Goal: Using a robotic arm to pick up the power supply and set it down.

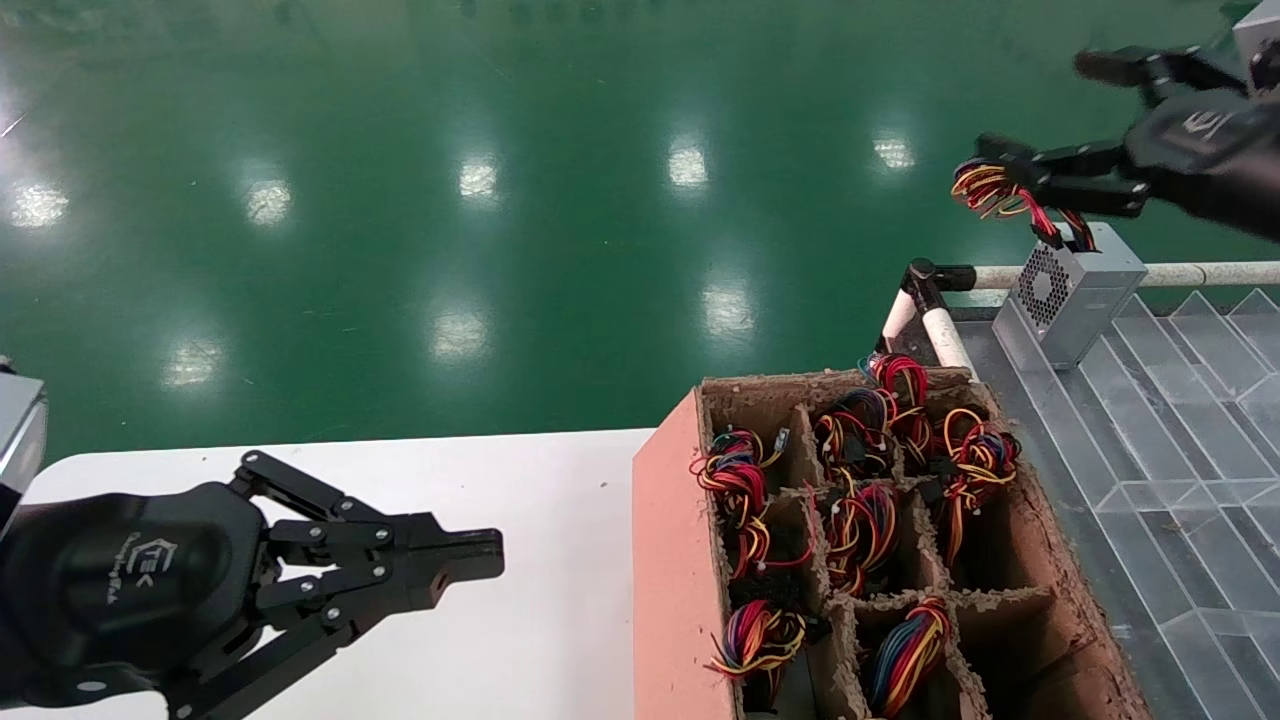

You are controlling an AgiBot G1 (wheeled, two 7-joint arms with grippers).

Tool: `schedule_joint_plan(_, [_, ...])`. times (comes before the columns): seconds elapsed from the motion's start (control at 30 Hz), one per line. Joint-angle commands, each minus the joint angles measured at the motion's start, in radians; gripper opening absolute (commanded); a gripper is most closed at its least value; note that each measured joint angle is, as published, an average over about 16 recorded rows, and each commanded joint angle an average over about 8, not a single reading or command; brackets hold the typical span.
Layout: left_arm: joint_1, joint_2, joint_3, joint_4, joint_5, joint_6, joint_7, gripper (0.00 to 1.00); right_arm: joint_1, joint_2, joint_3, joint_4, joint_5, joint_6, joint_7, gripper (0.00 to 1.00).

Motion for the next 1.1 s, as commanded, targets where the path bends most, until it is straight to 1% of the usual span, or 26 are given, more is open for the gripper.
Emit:
schedule_joint_plan(0.03, [0.0, 0.0, 0.0, 0.0, 0.0, 0.0, 0.0, 1.0, -0.031, 0.006, 0.006, 0.042, 0.02, -0.022, 0.022, 1.0])
schedule_joint_plan(0.97, [0.0, -0.001, 0.001, 0.0, -0.001, -0.001, 0.001, 1.0, -0.461, 0.095, 0.083, 0.635, 0.306, -0.329, 0.326, 1.0])
schedule_joint_plan(1.1, [0.0, -0.001, 0.002, 0.0, -0.001, -0.001, 0.001, 1.0, -0.511, 0.105, 0.092, 0.705, 0.339, -0.365, 0.362, 1.0])
